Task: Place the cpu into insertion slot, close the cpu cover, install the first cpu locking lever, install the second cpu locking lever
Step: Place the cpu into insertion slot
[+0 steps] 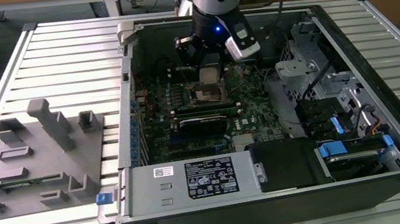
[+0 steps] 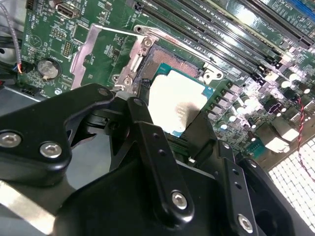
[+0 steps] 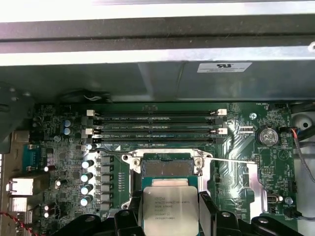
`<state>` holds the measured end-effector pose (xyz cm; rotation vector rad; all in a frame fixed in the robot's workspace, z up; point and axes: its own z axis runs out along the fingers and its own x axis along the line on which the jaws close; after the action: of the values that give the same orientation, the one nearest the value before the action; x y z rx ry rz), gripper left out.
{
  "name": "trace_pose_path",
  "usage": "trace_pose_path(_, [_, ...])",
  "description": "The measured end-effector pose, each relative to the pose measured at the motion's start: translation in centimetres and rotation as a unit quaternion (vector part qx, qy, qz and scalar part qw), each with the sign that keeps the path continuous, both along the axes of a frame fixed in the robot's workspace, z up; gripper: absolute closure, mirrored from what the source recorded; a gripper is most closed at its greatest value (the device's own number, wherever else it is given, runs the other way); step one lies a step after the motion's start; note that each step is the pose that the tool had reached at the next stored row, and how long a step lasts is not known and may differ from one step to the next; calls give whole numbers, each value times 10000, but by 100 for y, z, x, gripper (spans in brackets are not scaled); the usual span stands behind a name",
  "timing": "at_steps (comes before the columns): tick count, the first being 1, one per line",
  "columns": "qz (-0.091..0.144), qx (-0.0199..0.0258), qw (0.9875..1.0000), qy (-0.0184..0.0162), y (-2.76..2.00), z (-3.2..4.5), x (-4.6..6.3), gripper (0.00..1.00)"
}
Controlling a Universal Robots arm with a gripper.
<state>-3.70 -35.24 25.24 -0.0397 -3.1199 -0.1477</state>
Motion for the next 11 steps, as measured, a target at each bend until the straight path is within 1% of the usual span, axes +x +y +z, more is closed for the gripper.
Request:
trace_pose_path(3, [0,1,10000,0,0,-33,-10,46])
trace_pose_path(8, [0,1,10000,-1,0,-43,-11,46])
trace_pose_path(11, [0,0,10000,0,0,-73,-12,46])
